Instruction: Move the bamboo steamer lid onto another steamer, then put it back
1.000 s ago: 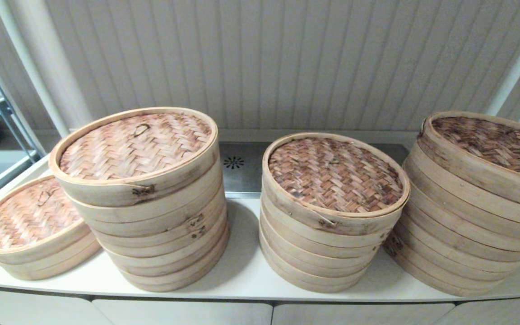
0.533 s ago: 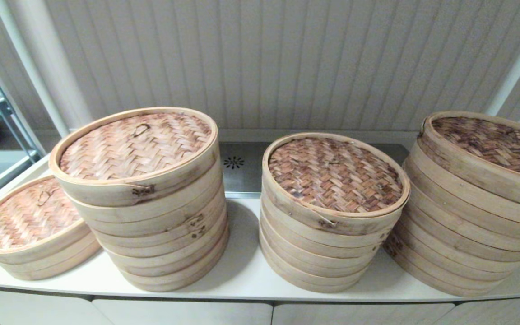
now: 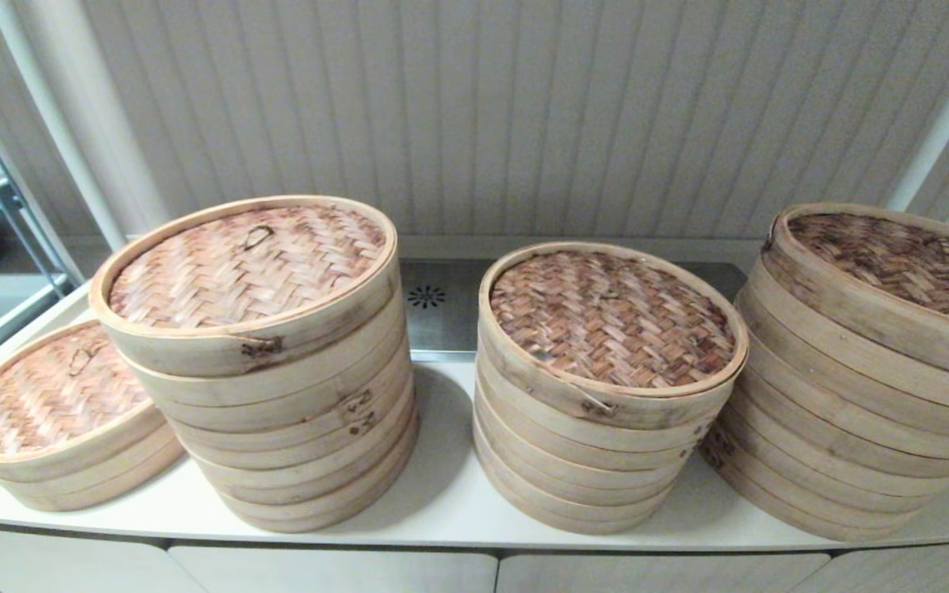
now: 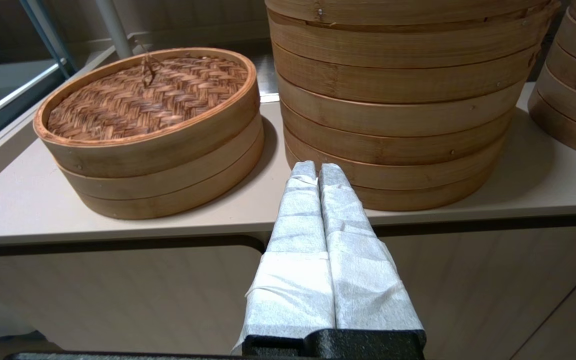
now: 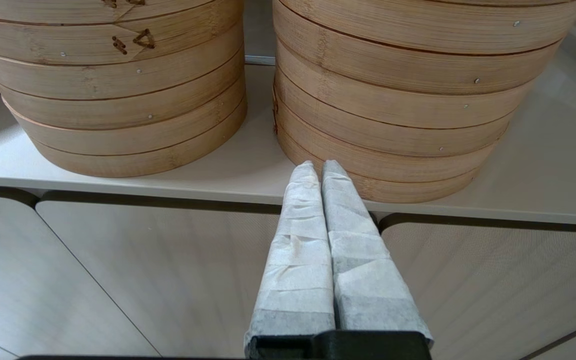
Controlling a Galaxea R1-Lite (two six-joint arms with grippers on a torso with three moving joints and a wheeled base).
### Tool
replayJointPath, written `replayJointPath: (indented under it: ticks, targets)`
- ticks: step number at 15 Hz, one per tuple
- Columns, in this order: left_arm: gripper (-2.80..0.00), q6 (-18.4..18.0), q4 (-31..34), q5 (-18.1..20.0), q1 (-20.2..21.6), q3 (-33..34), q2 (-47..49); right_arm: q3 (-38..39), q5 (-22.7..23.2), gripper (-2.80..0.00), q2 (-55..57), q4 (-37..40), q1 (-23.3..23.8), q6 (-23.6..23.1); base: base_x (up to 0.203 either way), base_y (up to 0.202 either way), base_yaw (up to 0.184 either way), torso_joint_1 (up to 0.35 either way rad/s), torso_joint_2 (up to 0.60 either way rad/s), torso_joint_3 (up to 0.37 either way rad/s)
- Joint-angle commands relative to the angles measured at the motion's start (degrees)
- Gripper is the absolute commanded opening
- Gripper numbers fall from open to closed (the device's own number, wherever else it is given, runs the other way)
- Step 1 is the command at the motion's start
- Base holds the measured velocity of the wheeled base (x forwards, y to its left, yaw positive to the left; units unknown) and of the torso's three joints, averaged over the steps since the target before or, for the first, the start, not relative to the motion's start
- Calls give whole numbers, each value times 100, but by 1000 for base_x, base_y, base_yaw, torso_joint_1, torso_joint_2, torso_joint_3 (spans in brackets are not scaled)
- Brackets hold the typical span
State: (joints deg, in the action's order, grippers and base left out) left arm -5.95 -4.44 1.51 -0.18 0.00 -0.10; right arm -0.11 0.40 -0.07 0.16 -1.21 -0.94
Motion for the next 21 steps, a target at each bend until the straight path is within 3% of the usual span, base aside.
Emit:
replayJointPath:
  ticks: [1,21]
  targets:
    - [-280,-5,-5,3,1,185,10,2,2,-280,-10,1,-2,-3,0,0,0,0,0,0]
    - [-280,-12,-5,-2,1,185,10,2,-5,-280,-1,1,-2,6,0,0,0,0,0,0]
